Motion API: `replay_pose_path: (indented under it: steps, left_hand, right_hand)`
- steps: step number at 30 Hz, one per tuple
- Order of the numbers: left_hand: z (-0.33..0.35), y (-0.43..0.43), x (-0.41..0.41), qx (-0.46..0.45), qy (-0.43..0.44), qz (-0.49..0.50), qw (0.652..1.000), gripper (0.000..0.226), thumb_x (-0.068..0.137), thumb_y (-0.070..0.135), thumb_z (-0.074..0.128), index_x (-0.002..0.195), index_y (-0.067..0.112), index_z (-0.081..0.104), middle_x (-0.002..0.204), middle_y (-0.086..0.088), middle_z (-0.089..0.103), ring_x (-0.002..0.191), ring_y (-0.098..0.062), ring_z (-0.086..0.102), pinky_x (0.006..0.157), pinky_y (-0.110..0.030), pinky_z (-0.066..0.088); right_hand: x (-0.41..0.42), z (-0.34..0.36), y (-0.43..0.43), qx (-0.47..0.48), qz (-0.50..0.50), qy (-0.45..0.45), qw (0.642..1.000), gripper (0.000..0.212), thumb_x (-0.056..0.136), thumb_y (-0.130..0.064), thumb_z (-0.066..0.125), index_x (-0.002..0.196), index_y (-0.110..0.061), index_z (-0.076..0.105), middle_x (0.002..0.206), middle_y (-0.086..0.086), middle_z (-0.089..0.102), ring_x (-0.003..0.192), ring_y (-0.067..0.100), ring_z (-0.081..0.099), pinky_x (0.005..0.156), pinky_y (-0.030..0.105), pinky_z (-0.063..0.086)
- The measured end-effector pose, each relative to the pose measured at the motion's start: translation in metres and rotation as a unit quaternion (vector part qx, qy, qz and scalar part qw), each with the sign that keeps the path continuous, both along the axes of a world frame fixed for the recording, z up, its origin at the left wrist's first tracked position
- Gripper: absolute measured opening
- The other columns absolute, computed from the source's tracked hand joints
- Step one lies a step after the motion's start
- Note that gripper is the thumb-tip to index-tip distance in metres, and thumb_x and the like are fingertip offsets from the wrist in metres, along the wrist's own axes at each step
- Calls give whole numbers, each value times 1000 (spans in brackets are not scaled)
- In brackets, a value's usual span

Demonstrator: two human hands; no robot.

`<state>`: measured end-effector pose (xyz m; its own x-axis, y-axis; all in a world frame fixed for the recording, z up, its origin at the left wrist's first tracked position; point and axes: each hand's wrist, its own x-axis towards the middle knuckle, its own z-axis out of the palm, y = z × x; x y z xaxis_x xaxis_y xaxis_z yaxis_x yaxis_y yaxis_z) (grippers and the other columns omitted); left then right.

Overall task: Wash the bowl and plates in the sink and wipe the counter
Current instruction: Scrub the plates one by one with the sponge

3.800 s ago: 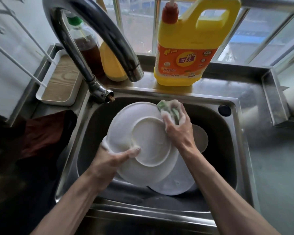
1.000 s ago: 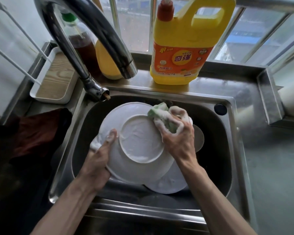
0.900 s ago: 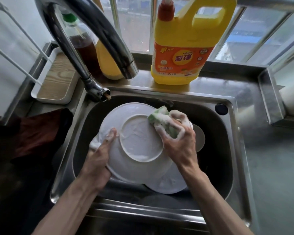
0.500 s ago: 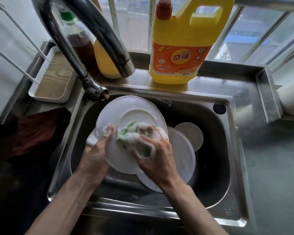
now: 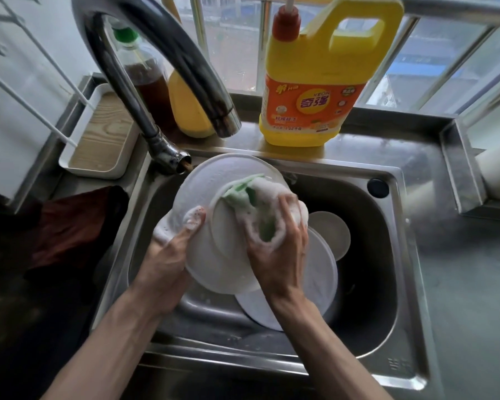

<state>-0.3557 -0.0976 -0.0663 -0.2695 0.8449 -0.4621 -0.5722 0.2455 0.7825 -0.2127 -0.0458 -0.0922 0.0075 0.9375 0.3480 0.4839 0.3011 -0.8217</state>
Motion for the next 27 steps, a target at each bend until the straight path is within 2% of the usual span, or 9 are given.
replay_pose_path:
  steps: [2, 4, 6, 9, 13, 17, 21, 24, 27]
  left_hand:
    - [-1, 0, 1, 2, 10, 2, 1000, 40, 98, 26, 60, 135, 11, 61, 124, -14, 73, 110, -25, 72, 79, -31, 61]
    - [-3, 0, 1, 0, 25, 5, 1000, 39, 98, 25, 61, 134, 10, 61, 123, -15, 73, 108, -26, 73, 78, -31, 61]
    - [-4, 0, 2, 3, 36, 1, 999, 36, 98, 22, 61, 131, 7, 63, 121, -17, 73, 105, -27, 73, 78, -30, 61]
    - [-7, 1, 1, 2, 42, 5, 999, 30, 97, 18, 62, 124, 7, 67, 117, -19, 74, 100, -26, 75, 77, -30, 61]
    - [-12, 0, -2, 4, 59, 2, 998, 30, 97, 17, 61, 124, 7, 68, 118, -20, 73, 101, -28, 74, 80, -32, 62]
    - [-14, 0, 1, -14, 52, 8, 999, 35, 99, 19, 61, 131, 5, 65, 124, -22, 71, 110, -34, 71, 89, -39, 62]
    - [-11, -5, 6, -22, 52, 21, 998, 33, 100, 22, 60, 129, 8, 66, 119, -17, 74, 102, -26, 74, 76, -31, 62]
    - [-6, -10, 6, -16, 54, 22, 998, 31, 100, 24, 58, 129, 14, 64, 118, -10, 76, 105, -23, 74, 77, -29, 62]
    - [-4, -10, 6, -9, 48, 24, 999, 27, 100, 23, 58, 126, 18, 64, 119, -8, 75, 107, -23, 73, 80, -31, 63]
  right_hand:
    - [2, 0, 6, -13, -42, 21, 999, 31, 92, -24, 80, 119, -19, 67, 120, 3, 64, 108, 26, 57, 97, 50, 49]
    - [3, 3, 14, -24, -44, 20, 999, 27, 94, -30, 78, 119, -20, 71, 121, -1, 64, 105, 22, 57, 96, 46, 47]
    - [4, 6, 17, -17, 23, -32, 999, 30, 94, -32, 79, 122, -25, 72, 125, -3, 63, 107, 22, 56, 95, 46, 47]
    - [5, 5, 18, 26, 142, -127, 981, 34, 94, -34, 76, 127, -30, 70, 129, -1, 60, 111, 25, 54, 93, 49, 48]
    - [7, 0, 19, 68, 213, -140, 964, 45, 89, -25, 81, 127, -33, 58, 131, 8, 59, 115, 34, 58, 94, 51, 51]
    - [3, 0, 22, 26, 181, -156, 971, 33, 91, -30, 78, 124, -28, 70, 126, 2, 60, 109, 28, 55, 89, 50, 51]
    - [1, -5, 33, -36, 80, -150, 985, 27, 97, -45, 70, 114, -24, 75, 116, -3, 60, 100, 22, 53, 84, 40, 50]
    - [6, -13, 39, -121, 3, -85, 989, 32, 95, -50, 69, 100, -19, 75, 109, -4, 59, 99, 22, 55, 82, 31, 46]
    - [6, -14, 40, -192, -12, 12, 981, 28, 93, -46, 74, 104, -20, 77, 113, -1, 57, 109, 27, 58, 92, 37, 52]
